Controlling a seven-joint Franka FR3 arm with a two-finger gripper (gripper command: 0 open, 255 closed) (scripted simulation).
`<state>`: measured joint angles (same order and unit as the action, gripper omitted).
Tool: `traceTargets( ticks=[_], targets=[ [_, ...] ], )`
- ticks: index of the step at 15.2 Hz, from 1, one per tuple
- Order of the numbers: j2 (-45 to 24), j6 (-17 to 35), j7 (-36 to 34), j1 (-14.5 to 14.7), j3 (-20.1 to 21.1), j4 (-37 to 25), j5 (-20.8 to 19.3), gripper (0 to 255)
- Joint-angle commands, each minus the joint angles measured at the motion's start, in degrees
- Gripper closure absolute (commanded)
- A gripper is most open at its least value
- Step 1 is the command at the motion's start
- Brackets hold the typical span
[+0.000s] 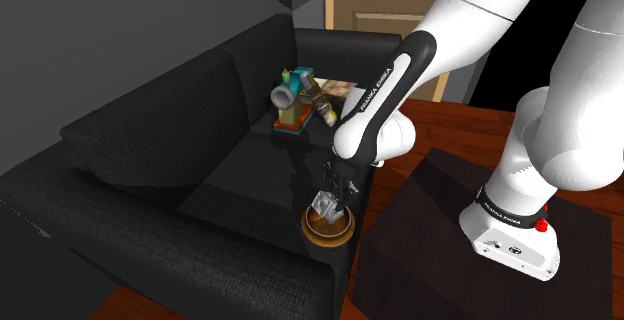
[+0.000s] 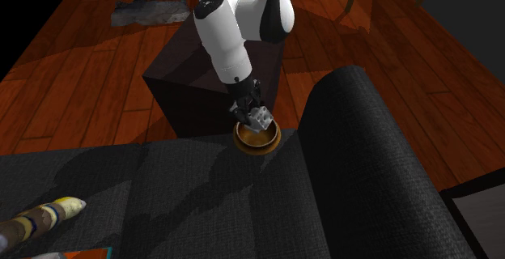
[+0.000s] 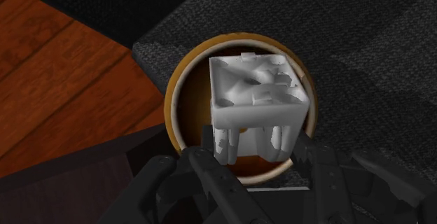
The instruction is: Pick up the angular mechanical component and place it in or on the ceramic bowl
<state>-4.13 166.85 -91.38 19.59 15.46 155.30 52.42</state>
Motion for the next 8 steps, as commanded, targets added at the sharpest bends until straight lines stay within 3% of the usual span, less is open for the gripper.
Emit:
traceTargets(
  ticks=[1,2,7,8],
  targets=[
    [0.00,0.01,0.02,0.00,0.00,-0.01,0.02,255],
    [0.00,0.01,0.02,0.00,0.00,-0.01,0.02,0],
    [0.00,0.01,0.02,0.00,0.00,-0.01,0.02,0],
    [2.99,-1.92,-2.69,-0.13,-0.80,1.14,-3.14,0]
  ],
)
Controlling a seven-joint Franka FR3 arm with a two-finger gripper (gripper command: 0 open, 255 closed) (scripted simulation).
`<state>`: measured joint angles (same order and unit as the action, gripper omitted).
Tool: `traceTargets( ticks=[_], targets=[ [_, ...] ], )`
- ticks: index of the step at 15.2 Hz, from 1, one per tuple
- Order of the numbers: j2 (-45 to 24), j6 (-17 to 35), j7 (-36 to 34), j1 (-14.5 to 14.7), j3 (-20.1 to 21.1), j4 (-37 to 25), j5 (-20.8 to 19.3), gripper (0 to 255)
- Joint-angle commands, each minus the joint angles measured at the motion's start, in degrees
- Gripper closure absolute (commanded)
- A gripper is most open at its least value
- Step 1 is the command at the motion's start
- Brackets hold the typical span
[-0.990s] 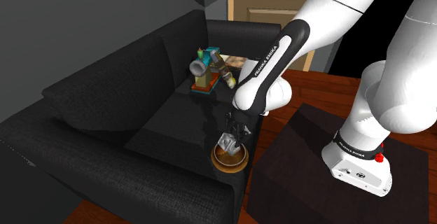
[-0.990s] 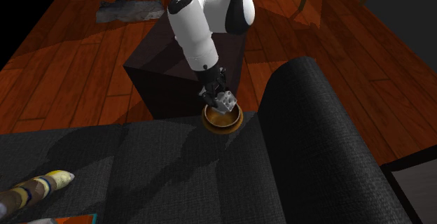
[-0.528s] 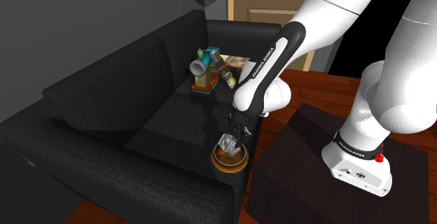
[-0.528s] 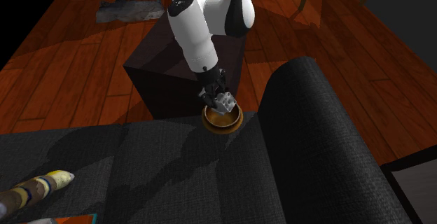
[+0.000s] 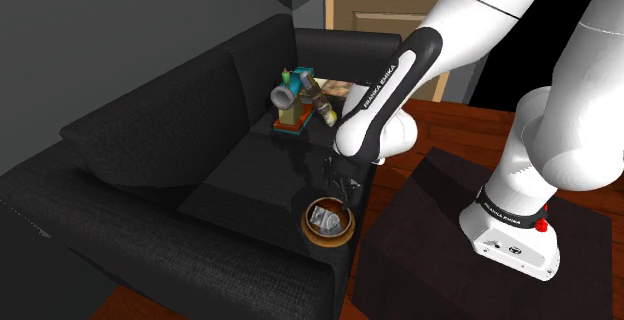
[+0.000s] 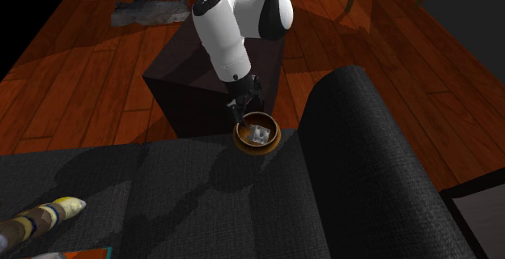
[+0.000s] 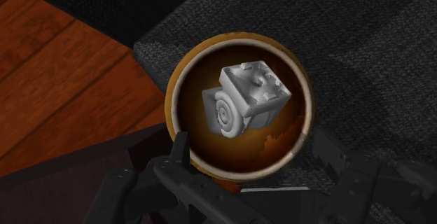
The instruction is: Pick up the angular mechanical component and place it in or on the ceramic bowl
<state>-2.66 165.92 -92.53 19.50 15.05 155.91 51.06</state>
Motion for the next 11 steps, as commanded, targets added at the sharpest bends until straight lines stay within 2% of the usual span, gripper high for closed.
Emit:
traceTargets(
  ticks=[1,3,11],
  targets=[
    [4.47,-3.04,-4.00,-0.34,-1.05,1.52,-4.75,0],
    [9.66,-6.98,-7.70,-1.43,-1.71,2.87,-9.38,0],
    [9.66,-7.00,-7.67,-1.64,-1.49,2.86,-9.33,0]
  ],
)
